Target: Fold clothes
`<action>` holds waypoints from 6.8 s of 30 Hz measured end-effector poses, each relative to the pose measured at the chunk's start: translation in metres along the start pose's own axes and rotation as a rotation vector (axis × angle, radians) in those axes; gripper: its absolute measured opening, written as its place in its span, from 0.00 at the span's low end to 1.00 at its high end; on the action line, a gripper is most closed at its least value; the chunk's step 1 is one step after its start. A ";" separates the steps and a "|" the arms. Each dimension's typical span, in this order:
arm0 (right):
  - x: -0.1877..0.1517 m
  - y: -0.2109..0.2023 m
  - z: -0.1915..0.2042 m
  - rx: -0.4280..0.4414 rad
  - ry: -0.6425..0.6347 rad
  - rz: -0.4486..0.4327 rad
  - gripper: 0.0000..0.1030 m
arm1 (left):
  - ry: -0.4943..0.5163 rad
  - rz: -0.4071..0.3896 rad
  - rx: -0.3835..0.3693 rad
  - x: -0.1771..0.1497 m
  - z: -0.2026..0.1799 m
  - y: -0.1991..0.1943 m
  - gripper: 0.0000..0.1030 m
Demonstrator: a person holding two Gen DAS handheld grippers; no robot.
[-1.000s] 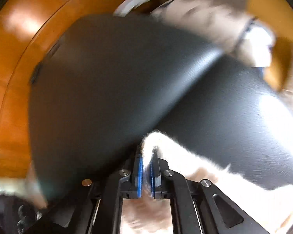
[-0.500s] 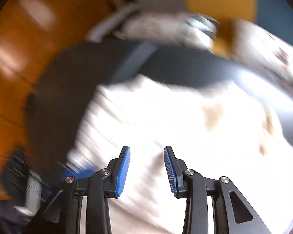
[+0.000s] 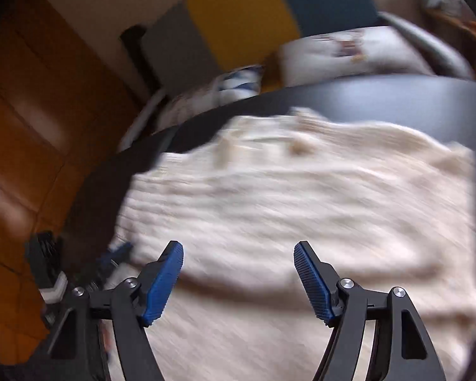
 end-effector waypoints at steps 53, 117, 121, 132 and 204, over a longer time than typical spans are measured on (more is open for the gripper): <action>-0.194 -0.091 -0.073 0.311 0.178 0.044 0.97 | -0.099 0.191 -0.171 -0.165 -0.027 -0.152 0.26; -0.095 -0.094 -0.047 0.354 0.150 0.006 0.12 | -0.551 -0.062 -0.710 0.014 0.030 -0.072 0.08; -0.051 -0.036 -0.066 0.287 0.226 0.044 0.14 | -0.603 0.069 -0.572 0.003 0.049 -0.004 0.08; -0.133 -0.037 -0.056 0.323 0.273 0.118 0.09 | -0.569 0.094 -0.535 -0.076 0.042 -0.075 0.11; -0.066 -0.093 -0.070 -0.028 0.035 -0.215 1.00 | -0.306 -0.019 -0.374 0.038 0.050 -0.055 0.32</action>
Point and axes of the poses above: each gripper's, at about its wrist camera, not at the fingertips, and y roughly the way its jaws point, z to its left, x to its top, the point moved 7 cm from there along y, roughly the way its jaws point, and after that the axes turned 15 degrees about -x, right-handed, at the moved point
